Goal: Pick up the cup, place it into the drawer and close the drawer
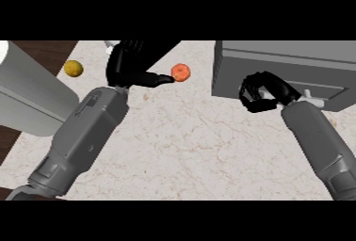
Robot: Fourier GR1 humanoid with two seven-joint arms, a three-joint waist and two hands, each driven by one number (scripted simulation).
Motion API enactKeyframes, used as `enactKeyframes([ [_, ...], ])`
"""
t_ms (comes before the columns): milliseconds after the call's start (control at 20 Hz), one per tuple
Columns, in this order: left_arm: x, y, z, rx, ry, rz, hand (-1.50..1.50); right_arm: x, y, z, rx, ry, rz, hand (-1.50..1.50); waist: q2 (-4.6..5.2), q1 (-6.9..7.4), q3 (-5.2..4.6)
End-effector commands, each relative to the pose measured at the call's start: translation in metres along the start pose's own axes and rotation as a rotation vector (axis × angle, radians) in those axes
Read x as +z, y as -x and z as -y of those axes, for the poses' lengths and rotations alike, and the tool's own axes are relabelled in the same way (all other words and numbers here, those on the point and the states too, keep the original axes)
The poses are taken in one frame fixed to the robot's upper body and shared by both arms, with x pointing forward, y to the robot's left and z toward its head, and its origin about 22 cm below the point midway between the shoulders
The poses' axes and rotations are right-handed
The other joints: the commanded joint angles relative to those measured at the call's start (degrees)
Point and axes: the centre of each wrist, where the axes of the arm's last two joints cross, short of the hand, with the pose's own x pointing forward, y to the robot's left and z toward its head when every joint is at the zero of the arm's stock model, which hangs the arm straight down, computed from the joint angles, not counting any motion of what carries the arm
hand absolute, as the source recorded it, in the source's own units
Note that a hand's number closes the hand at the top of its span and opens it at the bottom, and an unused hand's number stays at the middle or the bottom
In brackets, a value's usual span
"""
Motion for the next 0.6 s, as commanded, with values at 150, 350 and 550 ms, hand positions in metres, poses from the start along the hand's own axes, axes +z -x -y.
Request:
enactKeyframes([
  [150,0.002,-0.007,-0.008,0.01,0.031,-0.001,-1.5,-0.003,-0.032,0.085,0.033,0.206,-0.031,1.5,0.87,2.66,-0.29],
  [350,0.012,0.001,-0.017,0.013,0.036,-0.021,-1.5,-0.002,-0.039,0.096,0.009,0.218,0.007,1.5,1.4,3.44,-0.36],
  [550,0.011,-0.002,-0.015,0.039,0.061,-0.013,-1.5,0.005,-0.041,0.106,-0.019,0.217,0.03,1.5,1.3,4.16,-0.41],
])
